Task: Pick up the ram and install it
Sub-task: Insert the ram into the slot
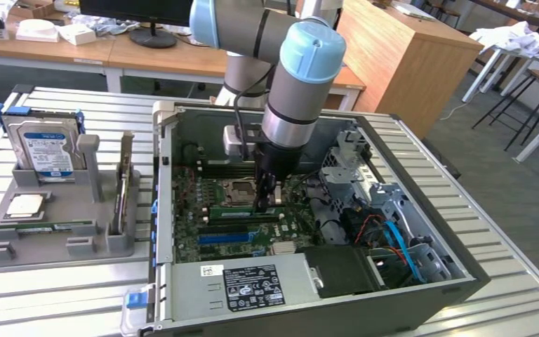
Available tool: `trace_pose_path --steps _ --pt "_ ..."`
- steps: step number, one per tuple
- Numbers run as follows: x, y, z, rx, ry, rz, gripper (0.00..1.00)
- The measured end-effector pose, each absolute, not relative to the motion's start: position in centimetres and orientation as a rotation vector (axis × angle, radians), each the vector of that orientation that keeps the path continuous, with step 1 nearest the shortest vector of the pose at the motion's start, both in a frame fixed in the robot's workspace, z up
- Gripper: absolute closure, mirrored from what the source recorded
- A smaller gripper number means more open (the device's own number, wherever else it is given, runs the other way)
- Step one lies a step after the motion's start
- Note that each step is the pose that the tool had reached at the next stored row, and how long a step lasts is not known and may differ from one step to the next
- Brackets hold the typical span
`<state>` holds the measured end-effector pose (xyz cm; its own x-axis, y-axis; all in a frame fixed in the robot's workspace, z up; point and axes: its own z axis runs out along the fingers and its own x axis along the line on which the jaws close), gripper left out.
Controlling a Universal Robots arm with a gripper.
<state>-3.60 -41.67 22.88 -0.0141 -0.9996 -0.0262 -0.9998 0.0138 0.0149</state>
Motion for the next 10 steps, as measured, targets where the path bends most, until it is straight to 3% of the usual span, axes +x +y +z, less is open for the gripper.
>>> trace_pose_path --steps 10 --pt "-3.60 -41.67 22.88 -2.210 2.219 0.048 0.88"
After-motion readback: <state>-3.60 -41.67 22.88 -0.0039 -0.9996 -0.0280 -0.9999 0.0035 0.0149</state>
